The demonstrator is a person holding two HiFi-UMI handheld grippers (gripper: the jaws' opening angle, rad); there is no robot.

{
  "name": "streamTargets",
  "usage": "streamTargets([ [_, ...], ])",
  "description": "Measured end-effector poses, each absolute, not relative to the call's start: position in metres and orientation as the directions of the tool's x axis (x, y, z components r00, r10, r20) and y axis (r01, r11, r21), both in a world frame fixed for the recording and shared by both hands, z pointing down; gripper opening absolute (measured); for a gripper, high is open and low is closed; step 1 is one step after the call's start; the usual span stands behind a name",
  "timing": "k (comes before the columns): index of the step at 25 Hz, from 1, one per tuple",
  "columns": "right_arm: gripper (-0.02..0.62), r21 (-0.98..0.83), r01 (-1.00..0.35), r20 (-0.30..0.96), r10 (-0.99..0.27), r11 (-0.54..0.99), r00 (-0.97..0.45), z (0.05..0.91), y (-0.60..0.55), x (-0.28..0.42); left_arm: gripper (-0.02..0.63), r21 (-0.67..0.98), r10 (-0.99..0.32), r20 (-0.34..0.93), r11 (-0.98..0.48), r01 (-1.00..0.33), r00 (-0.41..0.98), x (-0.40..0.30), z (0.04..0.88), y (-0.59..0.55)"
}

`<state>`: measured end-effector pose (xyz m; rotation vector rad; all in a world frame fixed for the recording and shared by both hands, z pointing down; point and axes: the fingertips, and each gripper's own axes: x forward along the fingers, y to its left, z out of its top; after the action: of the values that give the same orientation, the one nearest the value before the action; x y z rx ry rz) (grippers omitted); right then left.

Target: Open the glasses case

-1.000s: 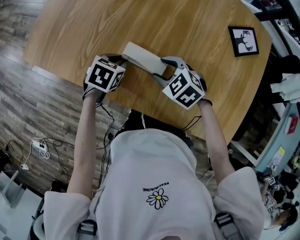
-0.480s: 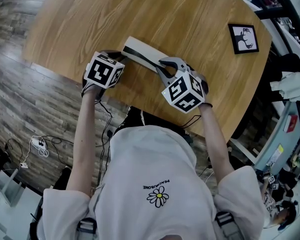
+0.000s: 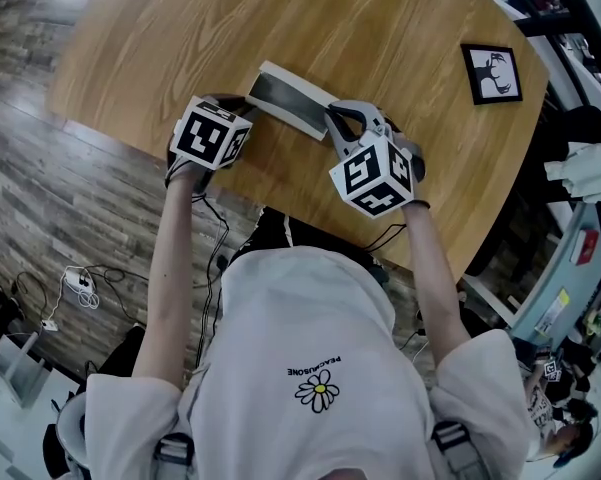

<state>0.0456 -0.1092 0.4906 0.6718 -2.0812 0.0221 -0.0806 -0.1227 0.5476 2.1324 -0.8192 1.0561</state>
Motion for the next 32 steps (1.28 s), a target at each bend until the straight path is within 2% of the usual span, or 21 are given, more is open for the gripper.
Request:
streamTargets([
  [11,0.012,0.368,-0.463,0.758,-0.549,0.806,-0.352,0.495,-0.125,0.058,0.11,0.245,-0.254,0.838,-0.616,-0.749,0.483,-0.076,0.55,-0.124],
  [19,0.018,0.276,-0.506,0.763,-0.507,0.817,-0.401,0.492,-0.123,0.056,0.129,0.236,-0.312,0.808,-0.606,-0.76,0.499,-0.075,0.547,-0.123],
  [23,0.018,0.25,-0.564,0.727,-0.538,0.787,-0.428,0.481,-0.124,0.058,0.183,0.266,-0.295,0.802,-0.602,-0.753,0.519,-0.072,0.544,-0.12],
  [27,0.046,0.165,-0.674,0.611,-0.611,0.72,-0.503,0.437,-0.137,0.056,0.182,0.24,-0.392,0.754,-0.583,-0.777,0.527,-0.075,0.511,-0.129],
  [29,0.043,0.08,-0.746,0.494,-0.676,0.661,-0.546,0.4,-0.148,0.056,0.168,0.233,-0.488,0.687,-0.554,-0.799,0.539,-0.078,0.479,-0.141],
  [32,0.014,-0.18,-0.793,0.267,-0.747,0.582,-0.608,0.344,-0.16,0.06,0.132,0.264,-0.656,0.517,-0.488,-0.832,0.549,-0.078,0.422,-0.161],
])
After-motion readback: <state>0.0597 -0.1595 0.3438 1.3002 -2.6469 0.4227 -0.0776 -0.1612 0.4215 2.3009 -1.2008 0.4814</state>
